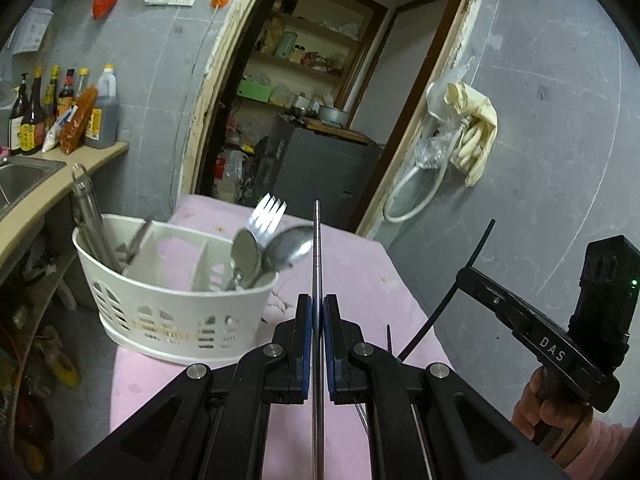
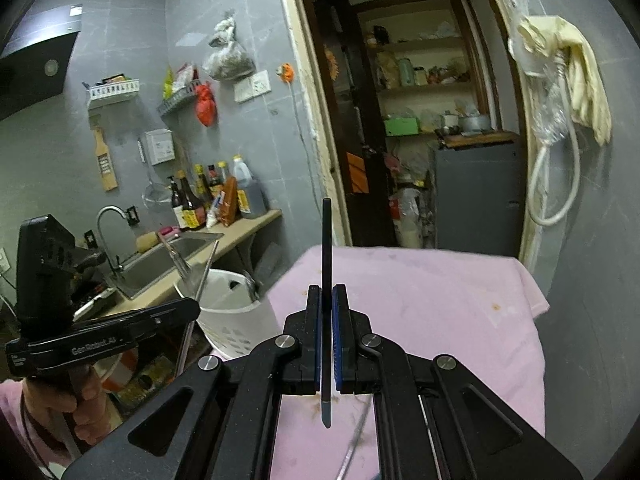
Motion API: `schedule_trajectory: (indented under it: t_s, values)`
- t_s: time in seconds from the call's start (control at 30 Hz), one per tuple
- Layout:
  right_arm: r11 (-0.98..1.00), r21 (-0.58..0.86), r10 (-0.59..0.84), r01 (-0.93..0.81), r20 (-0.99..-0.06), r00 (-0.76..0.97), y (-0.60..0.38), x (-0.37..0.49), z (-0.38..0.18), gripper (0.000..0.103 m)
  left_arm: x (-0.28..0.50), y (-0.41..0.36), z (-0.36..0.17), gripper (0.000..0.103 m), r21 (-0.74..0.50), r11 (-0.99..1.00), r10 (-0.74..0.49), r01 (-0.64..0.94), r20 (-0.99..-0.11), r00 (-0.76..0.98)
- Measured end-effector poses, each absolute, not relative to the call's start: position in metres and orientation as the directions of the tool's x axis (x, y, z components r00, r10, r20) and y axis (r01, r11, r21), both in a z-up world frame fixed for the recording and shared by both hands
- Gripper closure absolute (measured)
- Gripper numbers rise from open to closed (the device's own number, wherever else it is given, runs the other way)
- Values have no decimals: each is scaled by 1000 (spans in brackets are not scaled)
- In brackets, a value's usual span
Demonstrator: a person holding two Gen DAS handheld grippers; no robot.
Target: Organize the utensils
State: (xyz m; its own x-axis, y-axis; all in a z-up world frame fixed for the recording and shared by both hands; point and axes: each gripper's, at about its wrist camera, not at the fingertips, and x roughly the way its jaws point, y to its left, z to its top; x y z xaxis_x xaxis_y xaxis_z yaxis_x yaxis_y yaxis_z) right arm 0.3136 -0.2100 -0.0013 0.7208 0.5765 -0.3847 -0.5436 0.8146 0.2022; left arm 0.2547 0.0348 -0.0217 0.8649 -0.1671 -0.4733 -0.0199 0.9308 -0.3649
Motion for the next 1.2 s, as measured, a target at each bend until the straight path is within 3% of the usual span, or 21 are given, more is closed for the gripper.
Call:
schedule_trajectory:
  t_s: [0.4,0.73,1.2]
  values:
    - [729,190,684,-658,-247,686,-160,313,61,98,255,94,28,97,-360,930,-73,-73,-378,923]
    - [711,157,703,-686,-177,689,-111,329,78,98,274,154,54,97,-370,922,2,-113,-289,957]
    - [753,157,655,-639,-280,702,-74,351,36,98,310,187,17,97,-317,937,72,-146,-236,969]
